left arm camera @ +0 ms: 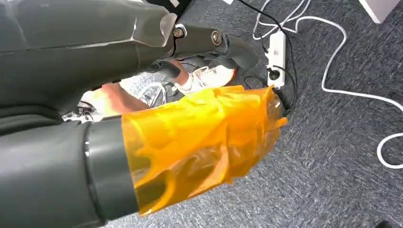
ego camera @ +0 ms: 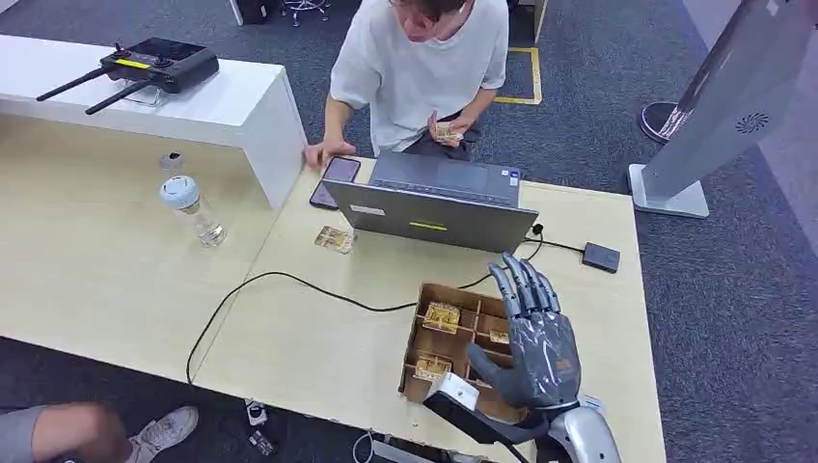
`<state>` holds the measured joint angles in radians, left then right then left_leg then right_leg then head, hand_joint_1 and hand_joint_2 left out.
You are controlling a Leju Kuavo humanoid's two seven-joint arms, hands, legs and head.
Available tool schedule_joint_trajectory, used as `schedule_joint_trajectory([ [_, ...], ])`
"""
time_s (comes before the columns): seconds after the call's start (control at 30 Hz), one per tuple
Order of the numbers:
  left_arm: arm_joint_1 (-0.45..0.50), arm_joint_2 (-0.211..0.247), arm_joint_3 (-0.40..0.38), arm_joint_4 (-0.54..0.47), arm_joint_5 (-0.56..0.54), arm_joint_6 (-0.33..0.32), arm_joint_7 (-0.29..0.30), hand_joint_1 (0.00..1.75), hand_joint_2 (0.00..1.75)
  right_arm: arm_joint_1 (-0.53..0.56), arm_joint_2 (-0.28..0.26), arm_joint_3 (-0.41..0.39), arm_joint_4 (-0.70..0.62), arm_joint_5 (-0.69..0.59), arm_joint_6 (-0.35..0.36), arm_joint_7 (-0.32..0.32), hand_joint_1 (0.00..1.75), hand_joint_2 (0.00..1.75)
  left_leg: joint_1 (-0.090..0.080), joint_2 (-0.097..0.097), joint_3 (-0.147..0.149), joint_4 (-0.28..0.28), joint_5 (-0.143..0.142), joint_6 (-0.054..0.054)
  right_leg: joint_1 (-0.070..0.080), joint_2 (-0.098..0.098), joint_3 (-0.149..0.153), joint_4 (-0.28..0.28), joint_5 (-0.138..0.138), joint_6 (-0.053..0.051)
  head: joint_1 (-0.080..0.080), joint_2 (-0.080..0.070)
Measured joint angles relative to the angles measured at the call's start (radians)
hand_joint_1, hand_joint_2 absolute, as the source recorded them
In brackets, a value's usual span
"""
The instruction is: Pass the card to the sensor for recognition and then transmit it.
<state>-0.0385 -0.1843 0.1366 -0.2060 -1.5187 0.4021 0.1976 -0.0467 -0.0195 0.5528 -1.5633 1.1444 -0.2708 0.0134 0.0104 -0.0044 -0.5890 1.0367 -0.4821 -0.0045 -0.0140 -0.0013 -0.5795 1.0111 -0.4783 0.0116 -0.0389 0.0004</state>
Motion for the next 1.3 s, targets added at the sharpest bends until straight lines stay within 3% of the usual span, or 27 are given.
schedule_joint_trajectory([
  [0.13,0.000,0.000,0.000,0.000,0.000,0.000,0.000,0.00,0.00,0.000,-0.001,0.000,0.007,0.000,0.000,0.000,0.10,1.75,0.000,0.000,0.000,0.000,0.000,0.000,0.000,0.000,0.000,0.000,0.000,0.000,0.000,0.000],
  [0.23,0.000,0.000,0.000,0.000,0.000,0.000,0.000,0.00,0.00,0.000,-0.001,0.000,0.007,0.000,0.000,0.000,0.26,1.75,0.000,0.000,0.000,0.000,0.000,0.000,0.000,0.000,0.000,0.000,0.000,0.000,0.000,0.000],
  [0.37,0.000,0.000,0.000,0.000,0.000,0.000,0.000,0.00,0.00,0.001,-0.001,0.000,0.008,0.000,0.006,0.000,0.58,1.75,0.000,0.000,0.000,0.000,0.000,0.000,0.000,0.000,0.000,0.000,0.000,0.000,0.000,0.000],
  [0.4,0.000,0.000,0.000,0.000,0.000,0.000,0.000,0.00,0.00,0.001,-0.001,0.000,0.008,0.000,0.006,0.000,0.79,1.75,0.000,0.000,0.000,0.000,0.000,0.000,0.000,0.000,0.000,0.000,0.000,0.000,0.000,0.000],
  [0.43,0.000,0.000,0.000,0.000,0.000,0.000,0.000,0.00,0.00,0.001,-0.001,0.000,0.010,0.000,0.008,0.000,1.31,1.75,0.000,0.000,0.000,0.000,0.000,0.000,0.000,0.000,0.000,0.000,0.000,0.000,0.000,0.000],
  [0.57,0.000,0.000,0.000,0.000,-0.001,0.000,0.001,0.00,0.00,0.001,-0.002,0.000,0.018,0.000,0.011,0.002,1.34,1.75,0.000,0.000,0.000,0.000,0.000,0.000,0.000,0.000,0.000,0.000,0.000,0.000,0.000,0.000],
  [0.6,0.000,0.000,0.000,0.000,-0.002,0.000,0.001,0.00,0.00,0.001,-0.002,0.000,0.021,0.000,0.011,0.004,1.31,1.75,0.000,0.000,0.000,0.000,0.000,0.000,0.000,0.000,0.000,0.000,0.000,0.000,0.000,0.000],
  [0.63,0.000,0.000,0.000,0.000,-0.002,-0.001,0.001,0.00,0.00,0.002,-0.003,0.000,0.023,0.000,0.014,0.006,0.93,1.75,0.000,0.000,0.000,0.000,0.000,0.000,0.000,0.000,0.000,0.000,0.000,0.000,0.000,0.000],
  [0.77,0.000,0.000,0.000,0.000,-0.005,-0.001,0.003,0.00,0.00,0.002,-0.007,-0.003,0.036,0.010,0.015,0.018,0.84,1.75,0.000,0.000,0.000,0.000,0.000,0.000,0.000,0.000,0.000,0.000,0.000,0.000,0.000,0.000],
  [0.8,0.000,0.000,0.000,0.000,-0.005,-0.001,0.003,0.00,0.00,0.002,-0.007,-0.005,0.040,0.013,0.015,0.020,0.66,1.75,0.000,0.000,0.000,0.000,0.000,0.000,0.000,0.000,0.000,0.000,0.000,0.000,0.000,0.000],
  [1.0,0.000,0.000,0.000,0.000,-0.008,-0.001,0.003,0.00,0.00,0.002,-0.009,-0.007,0.057,0.024,0.014,0.026,0.70,1.75,0.000,0.000,0.000,0.000,0.000,0.000,0.000,0.000,0.000,0.000,0.000,0.000,0.000,0.000],
  [1.07,0.000,0.000,0.000,0.000,-0.008,-0.001,0.003,0.00,0.00,0.002,-0.009,-0.007,0.060,0.024,0.014,0.026,0.37,1.75,0.000,0.000,0.000,0.000,0.000,0.000,0.000,0.000,0.000,0.000,0.000,0.000,0.000,0.000],
  [1.3,0.000,0.000,0.001,0.000,-0.010,-0.001,0.004,0.00,0.00,0.003,-0.011,-0.010,0.065,0.041,0.013,0.037,0.33,1.75,0.000,0.000,0.000,0.000,0.000,0.000,0.000,0.000,0.000,0.000,0.000,0.000,0.000,0.000],
])
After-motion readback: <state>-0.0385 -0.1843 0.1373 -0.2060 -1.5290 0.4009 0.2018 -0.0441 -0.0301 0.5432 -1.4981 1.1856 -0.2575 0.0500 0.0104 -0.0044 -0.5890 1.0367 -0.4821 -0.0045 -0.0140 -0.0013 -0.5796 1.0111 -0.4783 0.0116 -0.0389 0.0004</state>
